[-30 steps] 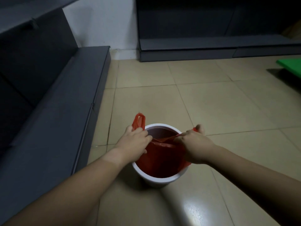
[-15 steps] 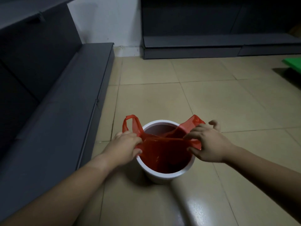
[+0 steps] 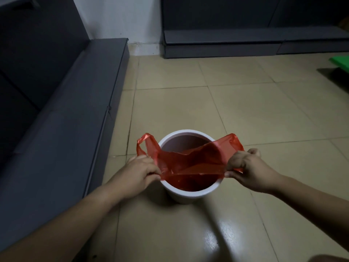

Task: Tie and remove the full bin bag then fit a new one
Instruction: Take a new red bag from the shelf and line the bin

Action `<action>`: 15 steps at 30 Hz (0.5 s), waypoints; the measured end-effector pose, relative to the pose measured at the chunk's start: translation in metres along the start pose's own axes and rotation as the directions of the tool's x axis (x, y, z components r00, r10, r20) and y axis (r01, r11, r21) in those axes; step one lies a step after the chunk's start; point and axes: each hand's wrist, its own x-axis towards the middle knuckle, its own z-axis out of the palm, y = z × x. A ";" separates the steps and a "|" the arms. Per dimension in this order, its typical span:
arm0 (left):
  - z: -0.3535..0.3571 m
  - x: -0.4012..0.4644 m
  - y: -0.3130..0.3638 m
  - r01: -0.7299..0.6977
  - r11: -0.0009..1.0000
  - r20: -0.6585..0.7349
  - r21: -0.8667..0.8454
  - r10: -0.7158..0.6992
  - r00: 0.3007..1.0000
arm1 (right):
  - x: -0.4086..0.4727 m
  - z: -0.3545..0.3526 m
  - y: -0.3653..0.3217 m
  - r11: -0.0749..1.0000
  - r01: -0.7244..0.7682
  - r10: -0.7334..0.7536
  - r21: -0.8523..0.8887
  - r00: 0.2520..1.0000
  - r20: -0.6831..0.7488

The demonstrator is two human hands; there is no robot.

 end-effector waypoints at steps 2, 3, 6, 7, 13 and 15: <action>0.009 -0.008 0.002 -0.019 0.999 0.005 -0.036 0.019 1.000 | -0.008 0.009 0.006 1.000 -0.019 0.018 0.013 0.999 0.033; 0.014 -0.012 0.004 -0.026 0.999 0.014 -0.048 0.026 1.000 | -0.012 0.012 0.007 0.999 -0.028 0.028 0.017 0.999 0.047; 0.026 -0.020 0.005 -0.058 0.997 0.061 -0.058 0.061 0.996 | -0.021 0.020 0.011 0.998 -0.046 0.043 0.047 0.996 0.075; 0.030 -0.022 0.005 -0.073 0.996 0.072 -0.056 0.077 0.994 | -0.023 0.022 0.012 0.998 -0.040 0.036 0.058 0.996 0.079; 0.048 -0.026 0.002 -0.064 0.989 0.193 -0.133 0.089 0.977 | -0.032 0.035 0.018 0.993 -0.086 0.072 0.084 0.984 0.166; 0.052 -0.024 0.001 -0.048 0.987 0.224 -0.150 0.082 0.971 | -0.029 0.035 0.015 0.985 -0.143 0.120 0.096 0.969 0.216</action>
